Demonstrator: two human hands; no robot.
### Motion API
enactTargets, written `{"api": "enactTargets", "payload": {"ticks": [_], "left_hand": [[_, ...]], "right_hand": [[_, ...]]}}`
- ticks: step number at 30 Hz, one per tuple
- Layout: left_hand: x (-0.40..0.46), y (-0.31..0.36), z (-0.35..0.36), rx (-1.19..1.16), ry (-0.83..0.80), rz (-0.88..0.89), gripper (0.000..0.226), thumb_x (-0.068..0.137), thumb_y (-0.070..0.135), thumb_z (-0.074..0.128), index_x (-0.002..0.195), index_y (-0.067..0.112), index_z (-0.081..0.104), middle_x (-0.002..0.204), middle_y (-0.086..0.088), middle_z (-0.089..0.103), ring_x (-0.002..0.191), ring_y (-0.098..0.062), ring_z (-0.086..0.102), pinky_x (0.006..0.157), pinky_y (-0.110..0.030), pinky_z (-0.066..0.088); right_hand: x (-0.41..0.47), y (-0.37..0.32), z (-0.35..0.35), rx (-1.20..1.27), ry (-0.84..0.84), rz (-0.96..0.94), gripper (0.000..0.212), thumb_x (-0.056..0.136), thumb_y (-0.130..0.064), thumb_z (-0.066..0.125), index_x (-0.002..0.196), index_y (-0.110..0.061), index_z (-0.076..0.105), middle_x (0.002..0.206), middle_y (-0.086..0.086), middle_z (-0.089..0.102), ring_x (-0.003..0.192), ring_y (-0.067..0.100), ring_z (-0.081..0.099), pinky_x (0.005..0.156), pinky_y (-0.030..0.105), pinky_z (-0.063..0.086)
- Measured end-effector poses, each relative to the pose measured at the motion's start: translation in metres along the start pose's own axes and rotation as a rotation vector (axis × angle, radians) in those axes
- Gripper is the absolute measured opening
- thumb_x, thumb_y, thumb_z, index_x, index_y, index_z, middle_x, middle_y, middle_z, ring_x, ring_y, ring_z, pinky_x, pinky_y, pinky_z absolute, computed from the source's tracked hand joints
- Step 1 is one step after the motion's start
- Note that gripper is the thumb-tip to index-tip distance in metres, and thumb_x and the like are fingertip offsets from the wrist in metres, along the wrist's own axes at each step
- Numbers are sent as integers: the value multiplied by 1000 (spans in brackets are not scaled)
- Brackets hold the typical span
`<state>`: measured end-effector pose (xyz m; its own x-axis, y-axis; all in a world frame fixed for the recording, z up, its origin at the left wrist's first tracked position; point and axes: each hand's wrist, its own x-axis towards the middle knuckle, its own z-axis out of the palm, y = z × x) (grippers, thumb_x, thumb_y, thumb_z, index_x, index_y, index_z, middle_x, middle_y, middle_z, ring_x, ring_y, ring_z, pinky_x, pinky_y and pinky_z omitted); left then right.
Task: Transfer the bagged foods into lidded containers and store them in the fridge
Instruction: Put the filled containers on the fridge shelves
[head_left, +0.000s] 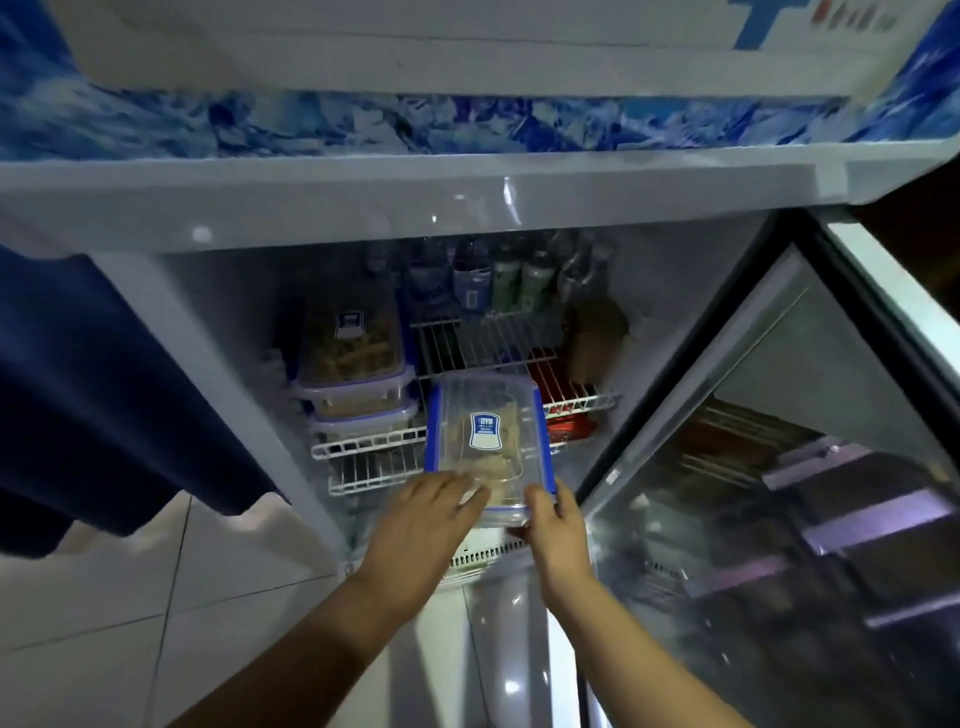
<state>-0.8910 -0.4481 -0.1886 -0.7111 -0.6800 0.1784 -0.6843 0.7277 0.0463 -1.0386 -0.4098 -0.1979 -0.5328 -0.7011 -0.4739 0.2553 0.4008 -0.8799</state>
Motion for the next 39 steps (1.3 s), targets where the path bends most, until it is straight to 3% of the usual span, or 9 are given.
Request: {"api": "enactTargets", "payload": {"ticks": [5, 8, 11, 22, 25, 28, 33, 36, 39], "left_hand": [[20, -11, 9, 0, 16, -58, 98, 32, 3, 88, 120, 14, 48, 107, -6, 68, 94, -24, 65, 79, -35, 54], [38, -16, 6, 7, 47, -86, 81, 38, 2, 86, 114, 13, 63, 103, -6, 69, 90, -24, 65, 75, -31, 54], [61, -23, 5, 34, 82, -133, 70, 43, 1, 84, 110, 12, 68, 100, -4, 70, 88, -22, 66, 72, -29, 54], [112, -43, 21, 135, 53, -286, 60, 41, 0, 80, 100, 10, 70, 86, -8, 69, 75, -26, 65, 60, -32, 54], [116, -40, 27, 92, 18, -316, 57, 64, 0, 70, 119, 8, 59, 112, -13, 63, 101, -30, 60, 81, -38, 51], [111, -36, 42, 109, -73, -319, 63, 85, 2, 50, 143, 9, 27, 141, -11, 37, 130, -28, 35, 108, -39, 28], [104, -31, 43, 150, -108, -310, 74, 85, 4, 51, 147, 8, 10, 149, -12, 22, 137, -29, 21, 115, -39, 13], [96, -28, 31, 125, -98, -300, 74, 81, 3, 57, 145, 5, 21, 144, -14, 33, 134, -29, 30, 112, -38, 22], [75, -19, 8, 100, 16, -249, 71, 50, 3, 80, 118, 5, 61, 112, -13, 63, 104, -29, 59, 89, -36, 47]], "right_hand": [[26, -14, 3, -201, -30, -125, 49, 91, -31, 56, 137, -17, 43, 109, 3, 61, 96, 19, 59, 89, 38, 49], [29, -17, -2, -696, 87, -595, 47, 88, -26, 60, 134, -20, 48, 135, 2, 50, 122, 21, 46, 99, 38, 43], [38, -22, 1, -956, 56, -891, 53, 79, -9, 66, 129, -20, 52, 137, 8, 47, 122, 28, 46, 97, 46, 45], [83, -47, 18, -1149, -217, -695, 75, 89, -12, 57, 149, -26, 13, 159, 3, 0, 143, 23, 13, 115, 34, 25], [95, -48, 27, -1123, -214, -643, 72, 89, -11, 58, 148, -22, 18, 158, 6, 4, 144, 24, 15, 115, 34, 24], [100, -42, 32, -1128, -230, -617, 72, 88, -12, 59, 147, -22, 20, 158, 5, 4, 142, 25, 20, 112, 35, 31], [94, -36, 27, -1180, -247, -637, 78, 89, -12, 58, 149, -24, 10, 159, 3, -4, 140, 24, 23, 111, 35, 32], [78, -42, 20, -1182, -187, -662, 73, 89, -13, 57, 149, -22, 16, 159, 4, 4, 140, 24, 23, 112, 34, 28], [41, -51, 4, -1091, -37, -721, 68, 87, -14, 58, 146, -18, 27, 154, 6, 24, 137, 24, 30, 110, 38, 27]]}}
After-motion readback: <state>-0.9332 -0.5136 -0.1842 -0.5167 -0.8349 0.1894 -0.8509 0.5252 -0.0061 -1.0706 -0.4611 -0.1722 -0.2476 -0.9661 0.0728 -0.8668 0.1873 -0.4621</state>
